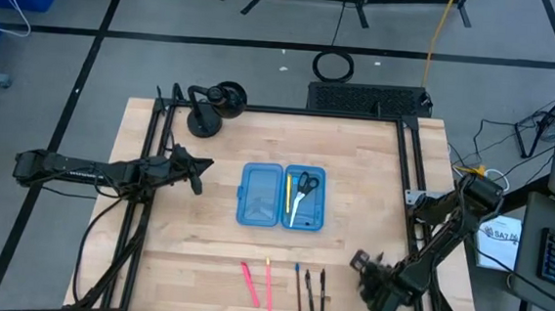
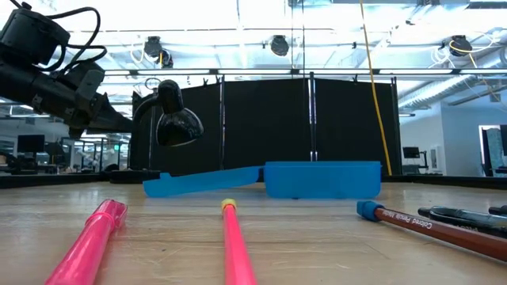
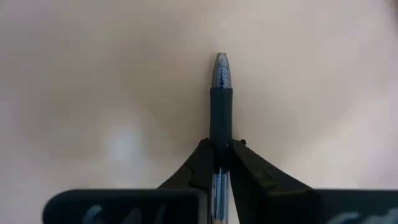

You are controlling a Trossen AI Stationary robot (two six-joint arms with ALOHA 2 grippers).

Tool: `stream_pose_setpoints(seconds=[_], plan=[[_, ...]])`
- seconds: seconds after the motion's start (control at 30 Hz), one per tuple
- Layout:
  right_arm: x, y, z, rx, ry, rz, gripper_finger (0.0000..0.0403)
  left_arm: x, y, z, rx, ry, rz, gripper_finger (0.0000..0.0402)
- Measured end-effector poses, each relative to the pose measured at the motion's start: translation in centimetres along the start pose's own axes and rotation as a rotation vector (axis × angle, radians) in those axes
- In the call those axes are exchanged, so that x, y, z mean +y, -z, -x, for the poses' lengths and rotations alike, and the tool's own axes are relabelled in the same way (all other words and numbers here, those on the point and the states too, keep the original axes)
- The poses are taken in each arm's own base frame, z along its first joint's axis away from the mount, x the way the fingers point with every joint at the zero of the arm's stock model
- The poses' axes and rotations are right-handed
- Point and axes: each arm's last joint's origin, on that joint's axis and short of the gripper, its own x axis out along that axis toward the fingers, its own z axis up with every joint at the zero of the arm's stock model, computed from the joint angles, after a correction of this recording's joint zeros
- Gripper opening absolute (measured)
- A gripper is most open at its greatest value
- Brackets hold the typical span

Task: Pick & place school supplies into a supply box
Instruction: Put the right black pen into the blue supply box

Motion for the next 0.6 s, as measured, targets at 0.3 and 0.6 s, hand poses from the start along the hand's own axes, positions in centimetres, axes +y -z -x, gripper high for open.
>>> stream_pose_setpoints(seconds=[0.3, 0.6], plan=[[-6.1, 0.5, 6.2, 0.142, 0.083, 0.125, 0.0025, 0.0, -0.2, 0.0, -0.027, -0.025, 0.049, 0.0026], [-15.7, 0.6, 10.3, 0.104, 0.163, 0.296, 0.0025, 0.1, 0.0, 0.0, -0.01, -0.033, 0.04, 0.0026]])
